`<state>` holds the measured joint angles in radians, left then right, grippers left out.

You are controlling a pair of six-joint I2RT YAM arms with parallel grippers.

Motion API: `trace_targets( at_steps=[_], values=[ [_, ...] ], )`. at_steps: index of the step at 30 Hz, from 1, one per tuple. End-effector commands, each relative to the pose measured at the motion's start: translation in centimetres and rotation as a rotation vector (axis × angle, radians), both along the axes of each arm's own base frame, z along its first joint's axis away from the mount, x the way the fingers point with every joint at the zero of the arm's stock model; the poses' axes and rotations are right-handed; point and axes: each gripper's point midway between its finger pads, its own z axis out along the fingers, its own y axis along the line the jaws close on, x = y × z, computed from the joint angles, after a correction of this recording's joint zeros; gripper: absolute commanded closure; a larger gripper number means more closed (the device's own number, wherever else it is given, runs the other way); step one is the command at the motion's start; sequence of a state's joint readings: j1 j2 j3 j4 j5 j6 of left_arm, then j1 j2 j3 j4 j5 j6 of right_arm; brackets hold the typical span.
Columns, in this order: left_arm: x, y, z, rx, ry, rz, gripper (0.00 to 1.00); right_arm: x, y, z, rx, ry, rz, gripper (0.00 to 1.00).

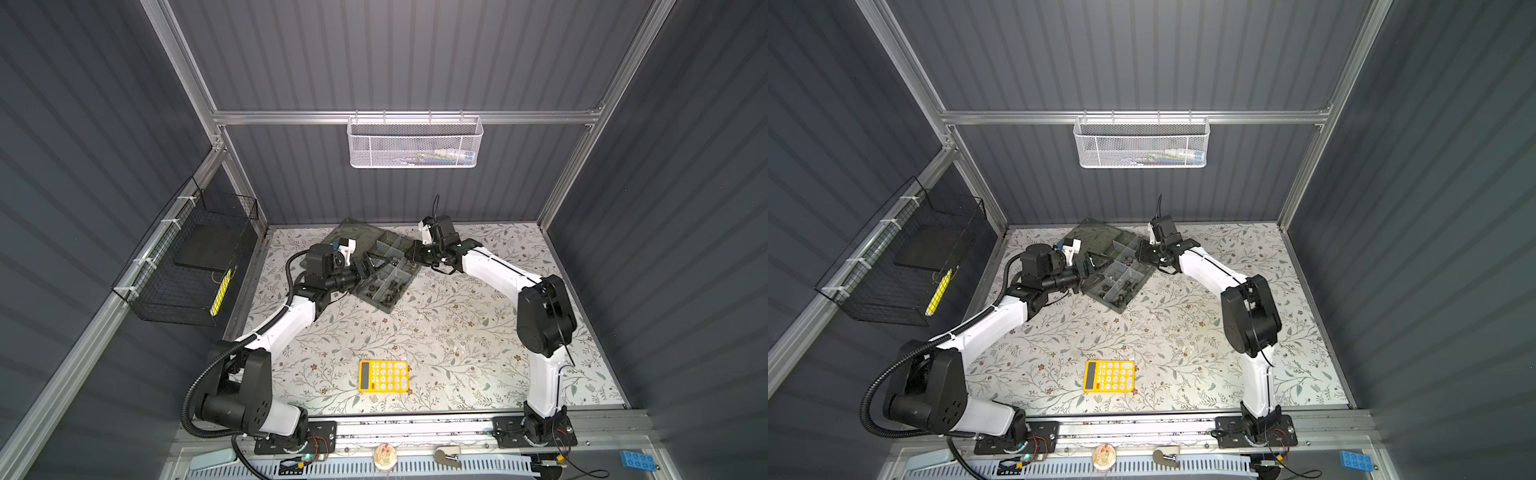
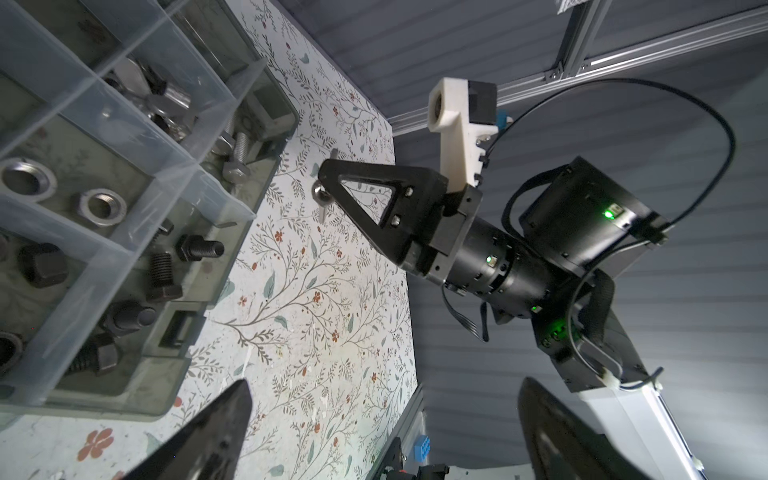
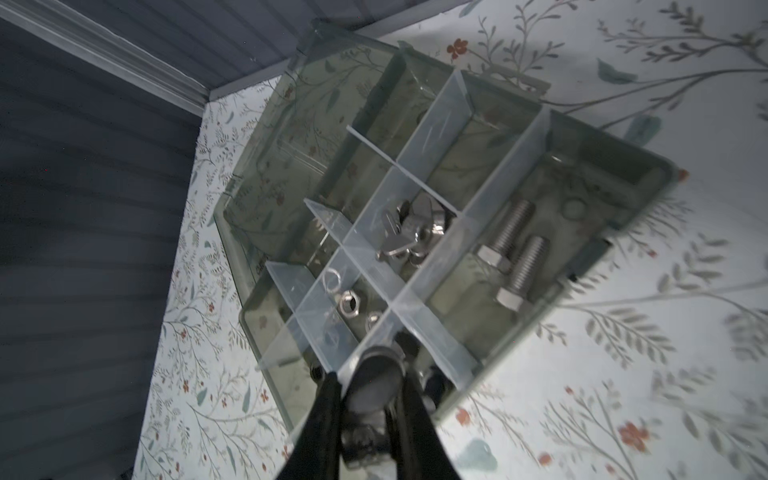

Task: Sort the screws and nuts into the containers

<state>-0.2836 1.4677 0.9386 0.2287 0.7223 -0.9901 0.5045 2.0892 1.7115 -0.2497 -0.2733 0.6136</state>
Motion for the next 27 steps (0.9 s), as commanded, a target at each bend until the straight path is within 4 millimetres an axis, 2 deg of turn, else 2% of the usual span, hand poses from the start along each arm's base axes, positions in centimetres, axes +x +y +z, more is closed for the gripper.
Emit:
trace_targets(
  at_steps=[1,5,10,17,24,27],
  values=[
    [0.8,0.1,2.0,-0.042,-0.038,-0.020,0.00,1.9,2.8,1.1,0.139,0.005,0.026,0.89],
    [1.0,0.7,1.3,-0.040,-0.022,-0.012,0.00,4.5,4.7,0.1,0.191,0.020,0.020,0.88],
    [1.2,1.5,0.3,-0.042,0.005,-0.008,0.00,6.4,6.0,-1.4,0.227,0.051,0.001,0.88],
    [1.5,2.8,-0.3,-0.040,0.021,0.006,0.00,6.3,5.6,-4.2,0.206,0.090,-0.037,0.89],
    [1.4,2.8,-1.0,-0.038,0.037,0.004,0.00,6.2,5.2,-6.7,0.174,0.123,-0.055,0.84],
    [1.3,2.8,-1.1,-0.031,0.037,0.003,0.00,6.1,5.1,-7.3,0.170,0.134,-0.063,0.78]
  ],
)
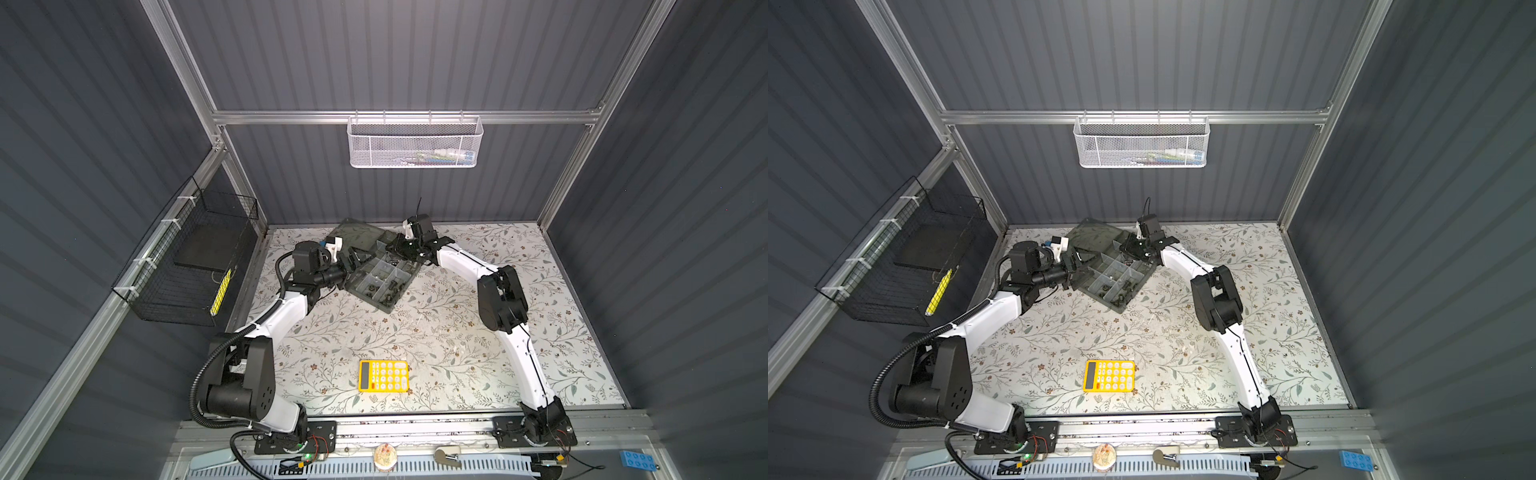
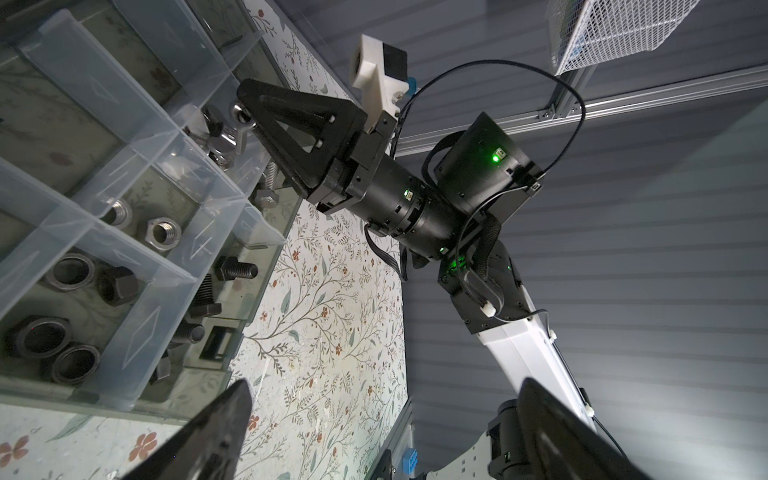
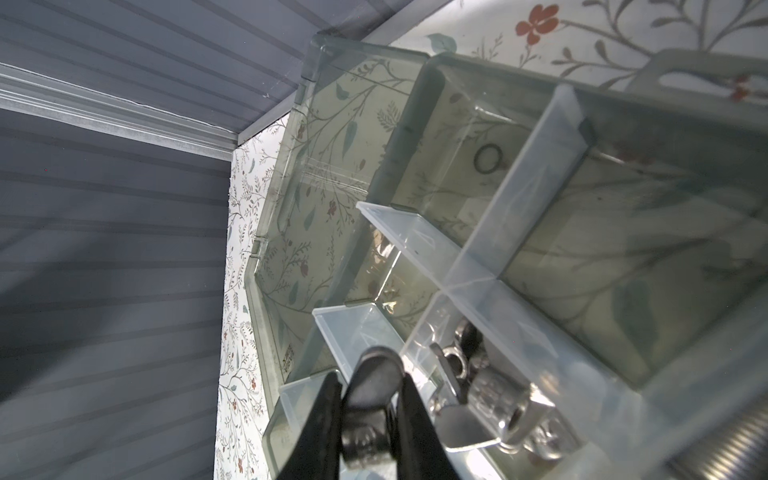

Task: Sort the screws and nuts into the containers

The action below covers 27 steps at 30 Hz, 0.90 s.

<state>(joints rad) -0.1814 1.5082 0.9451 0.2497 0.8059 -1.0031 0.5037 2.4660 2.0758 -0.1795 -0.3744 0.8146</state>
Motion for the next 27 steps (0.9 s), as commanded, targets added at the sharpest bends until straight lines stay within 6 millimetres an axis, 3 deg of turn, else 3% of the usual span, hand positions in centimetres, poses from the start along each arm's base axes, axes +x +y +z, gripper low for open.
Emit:
trace_targets(
  at_steps=[1,12,17,20,24,26,27],
  values=[
    [-0.4,-0.1,-0.5,0.003,0.006,-0.025,0.00,0.0,-0.1,-2.0,-0.012,0.027,-0.015,0.78],
    [-0.8,0.0,-0.4,0.018,0.005,-0.026,0.00,-0.1,-0.4,-1.6,-0.022,0.026,-0.013,0.60],
    [-1.4,0.5,-0.3,0.074,-0.007,-0.018,0.00,-0.1,-0.3,0.4,-0.015,-0.002,-0.007,0.53],
    [-1.4,1.5,-0.1,0.148,-0.029,0.009,0.00,-0.4,-0.5,2.6,-0.016,-0.036,0.003,0.49],
    [-0.9,4.4,-0.2,0.327,-0.066,0.118,0.00,-1.4,-1.5,6.7,-0.031,-0.110,0.020,0.25],
    [-0.8,7.0,-0.7,0.496,-0.075,0.209,0.00,-1.7,-3.3,8.6,-0.068,-0.155,-0.016,0.03],
    [-0.6,8.6,-0.6,0.584,-0.094,0.266,0.00,-2.1,-4.4,9.5,-0.080,-0.175,-0.028,0.01]
  ],
)
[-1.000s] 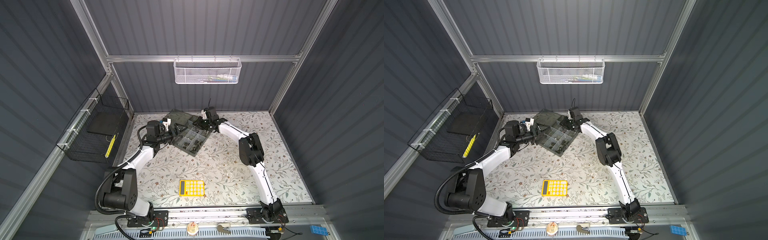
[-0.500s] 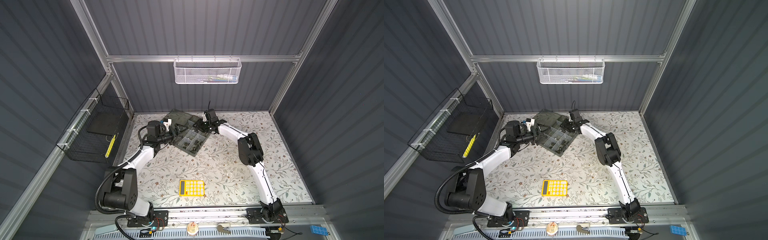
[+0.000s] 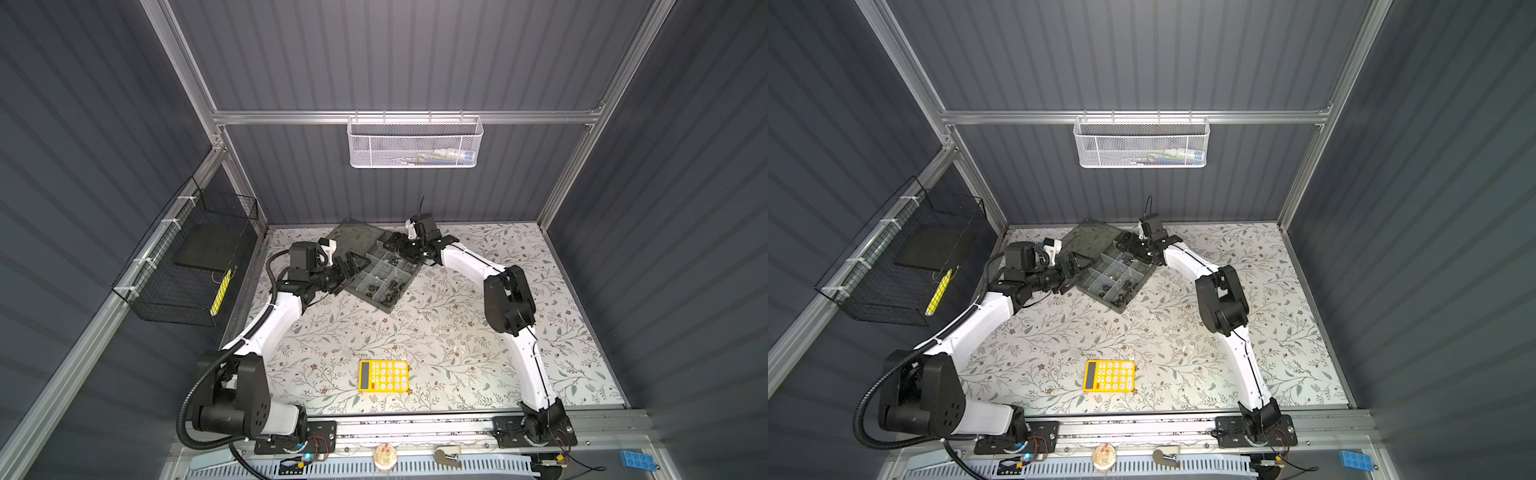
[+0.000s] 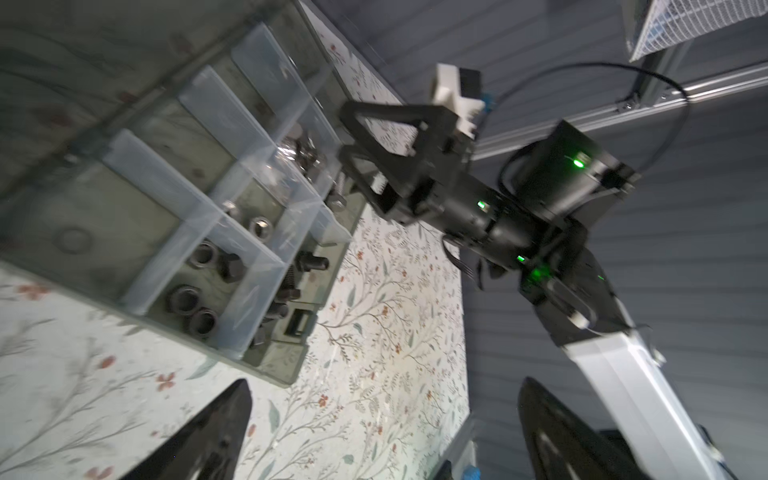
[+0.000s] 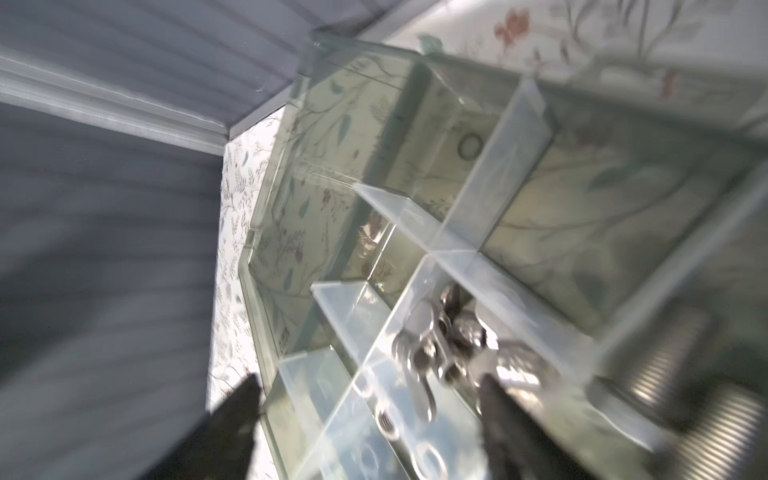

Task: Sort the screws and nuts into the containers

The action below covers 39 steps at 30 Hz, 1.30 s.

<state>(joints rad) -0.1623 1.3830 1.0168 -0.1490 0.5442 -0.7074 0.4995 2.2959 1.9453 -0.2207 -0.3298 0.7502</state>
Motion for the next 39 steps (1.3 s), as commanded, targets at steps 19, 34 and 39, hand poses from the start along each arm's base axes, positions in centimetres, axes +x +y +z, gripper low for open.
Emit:
trace_targets(
  at_steps=[19,34,39],
  values=[
    [-1.0,19.3,-6.7,0.969,-0.216,0.706,0.00,-11.9,-32.3,1.3,-0.568,-0.103,-0.497,0.01],
    [2.2,19.1,-11.6,1.071,-0.355,0.649,0.00,-17.0,-41.5,0.8,-0.878,-0.463,-0.787,0.01],
    [4.3,17.0,-14.7,1.075,-0.351,0.477,0.00,-16.4,-40.0,0.7,-0.853,-0.603,-0.724,0.01]
  ],
)
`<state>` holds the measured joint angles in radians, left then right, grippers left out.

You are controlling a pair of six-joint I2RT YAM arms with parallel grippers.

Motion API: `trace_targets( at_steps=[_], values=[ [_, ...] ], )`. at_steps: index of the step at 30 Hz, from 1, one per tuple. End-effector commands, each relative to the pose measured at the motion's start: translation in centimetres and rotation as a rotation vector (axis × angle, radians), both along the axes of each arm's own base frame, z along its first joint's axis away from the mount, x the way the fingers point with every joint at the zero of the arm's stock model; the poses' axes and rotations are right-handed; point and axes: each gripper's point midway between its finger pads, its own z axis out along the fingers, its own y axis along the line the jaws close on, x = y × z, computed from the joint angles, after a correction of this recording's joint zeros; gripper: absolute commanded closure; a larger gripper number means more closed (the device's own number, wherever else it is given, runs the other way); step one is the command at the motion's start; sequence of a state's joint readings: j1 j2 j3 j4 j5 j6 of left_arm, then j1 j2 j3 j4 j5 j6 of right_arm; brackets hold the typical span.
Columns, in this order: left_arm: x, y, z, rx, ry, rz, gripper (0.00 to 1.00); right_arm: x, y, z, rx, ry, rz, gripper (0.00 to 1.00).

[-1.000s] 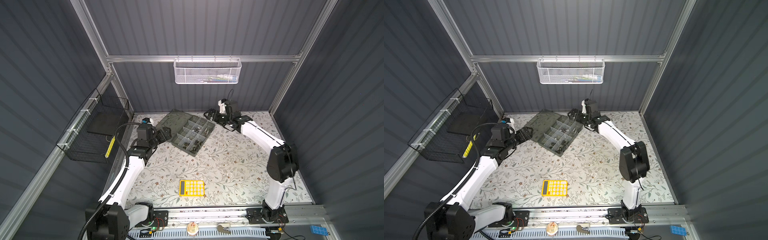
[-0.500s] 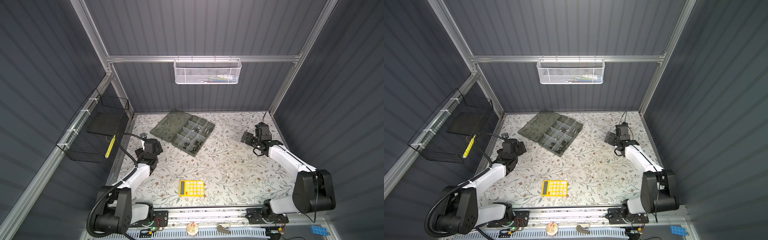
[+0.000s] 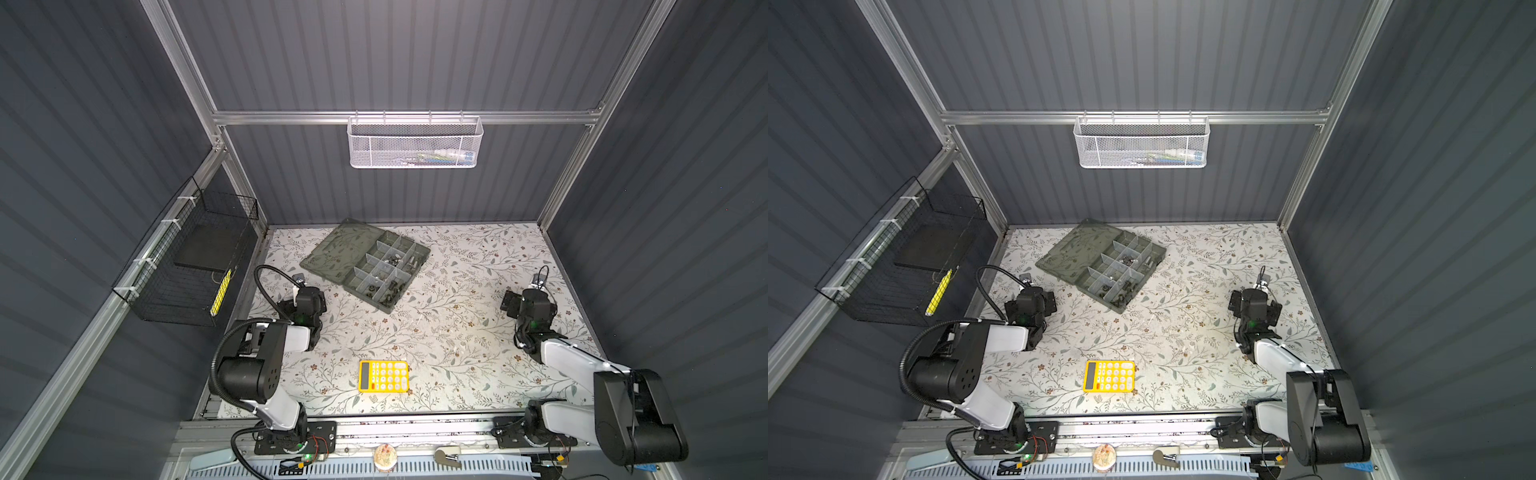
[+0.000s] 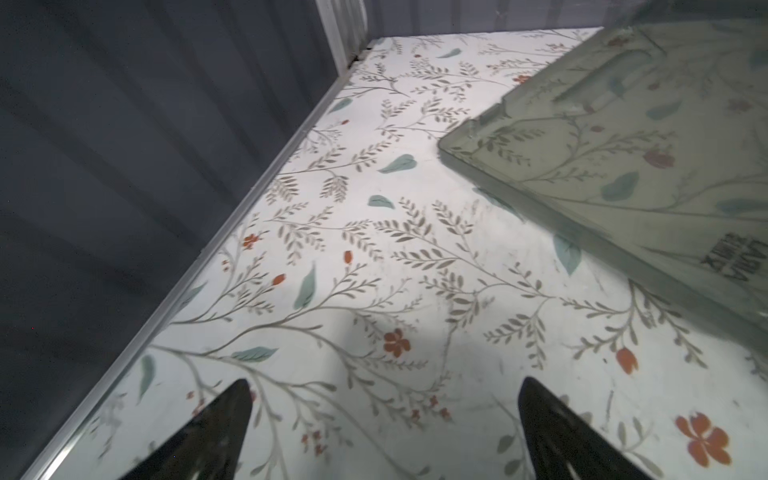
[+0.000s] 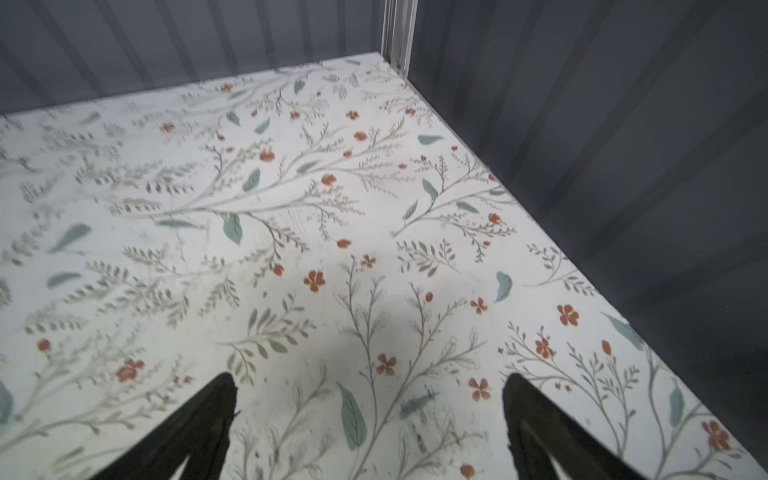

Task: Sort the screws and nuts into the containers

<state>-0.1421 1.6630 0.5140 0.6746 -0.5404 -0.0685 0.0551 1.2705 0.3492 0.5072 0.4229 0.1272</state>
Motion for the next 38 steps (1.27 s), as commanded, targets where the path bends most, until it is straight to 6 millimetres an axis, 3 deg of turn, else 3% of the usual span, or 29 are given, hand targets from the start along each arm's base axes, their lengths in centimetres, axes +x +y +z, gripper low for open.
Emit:
trace_targets(
  at_steps=[1,5,10,12,13,15,25,38],
  values=[
    [2.1,-1.5,1.1,-0.020,-0.039,-0.100,0.00,2.3,0.6,5.2,-0.057,-0.247,0.047,0.01],
    [2.2,-1.4,1.4,-0.022,-0.062,-0.100,0.00,2.8,1.5,4.5,-0.059,-0.306,0.112,0.01],
    [1.5,-1.3,1.4,-0.028,-0.097,-0.101,0.00,2.0,1.6,3.1,-0.012,-0.301,0.139,0.01],
    [1.2,-0.8,1.7,-0.003,-0.184,-0.083,0.00,2.0,1.3,3.7,-0.041,-0.372,0.129,0.01],
    [0.9,-0.8,0.8,-0.017,-0.124,-0.078,0.00,1.8,1.3,3.3,-0.021,-0.340,0.127,0.01],
    [1.1,-0.8,1.5,-0.015,-0.167,-0.082,0.00,2.3,0.9,3.0,0.010,-0.308,0.122,0.01],
    [1.0,-0.8,1.1,-0.026,-0.140,-0.076,0.00,3.5,0.6,2.7,0.025,-0.265,0.122,0.01],
    [1.0,-0.8,1.0,-0.029,-0.138,-0.080,0.00,3.5,0.6,2.7,0.025,-0.269,0.121,0.01]
  ],
)
